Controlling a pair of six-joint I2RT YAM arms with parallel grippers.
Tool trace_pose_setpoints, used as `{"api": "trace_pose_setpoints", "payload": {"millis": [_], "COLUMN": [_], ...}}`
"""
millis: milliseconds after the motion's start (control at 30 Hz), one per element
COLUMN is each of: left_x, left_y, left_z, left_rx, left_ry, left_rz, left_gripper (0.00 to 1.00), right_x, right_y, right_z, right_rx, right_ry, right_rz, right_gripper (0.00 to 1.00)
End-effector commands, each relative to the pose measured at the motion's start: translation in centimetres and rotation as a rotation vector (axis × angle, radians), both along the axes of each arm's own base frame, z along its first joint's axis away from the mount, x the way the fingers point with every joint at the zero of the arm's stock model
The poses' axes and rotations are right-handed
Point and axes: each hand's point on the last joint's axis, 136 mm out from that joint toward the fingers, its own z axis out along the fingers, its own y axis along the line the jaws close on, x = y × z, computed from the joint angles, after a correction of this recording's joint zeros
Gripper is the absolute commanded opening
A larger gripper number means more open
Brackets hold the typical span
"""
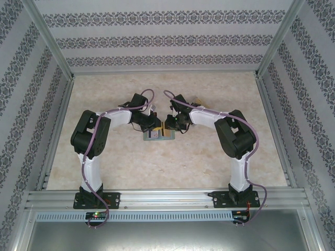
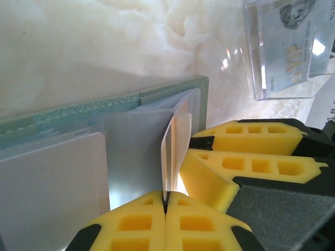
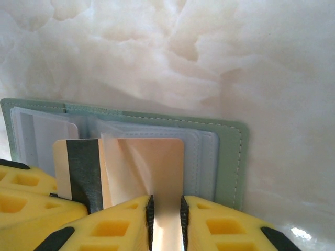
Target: Take the credit cards out of the card holder
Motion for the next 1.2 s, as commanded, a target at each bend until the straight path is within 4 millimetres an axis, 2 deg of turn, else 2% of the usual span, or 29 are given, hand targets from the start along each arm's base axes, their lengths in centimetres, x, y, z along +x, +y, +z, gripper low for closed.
{"api": "trace_pose_setpoints", "payload": {"millis": [0,133,400,500,600,700,900,1000,1167], "left_x": [0.6,0.4,0.1,0.5,1.1,1.4,1.9,2.1,1.9], "left_y": [0.6,2.0,4.8,5.8,6.4,6.2,4.8,4.4,4.1], "left_z": [0.8,1.0,3.7,5.2,7.6,10.4,15.3,17.2,19.3], "left_rx": [0.019,0.056,0.064,0.032,-0.025,-0.110,-0.288,-0.344,-0.406], "left_ry": [-0.055,-0.058,-0.119,-0.149,-0.198,-0.245,-0.297,-0.304,-0.296], "left_rz": [0.007,0.033,0.053,0.075,0.098,0.100,0.080,0.075,0.076], "left_gripper": [0.00,0.00,0.00,0.00,0.00,0.00,0.00,0.00,0.00], "right_x": [-2.5,-2.1,-1.1,-1.2,-1.0,-0.4,1.0,1.9,2.5], "right_y": [-2.6,-2.1,0.4,0.8,0.8,0.7,1.5,2.1,3.3], "right_z": [-2.9,-1.4,5.9,8.3,10.3,11.8,15.0,17.0,20.3], "right_rx": [-0.108,-0.061,0.149,0.231,0.334,0.398,0.566,0.669,0.807], "right_ry": [0.094,0.036,-0.145,-0.194,-0.217,-0.223,-0.198,-0.189,-0.193], "right_rz": [-0.015,-0.013,0.039,0.043,0.030,0.017,0.001,-0.006,0.020], "right_gripper": [0.25,0.27,0.34,0.40,0.42,0.45,0.62,0.66,0.68]}}
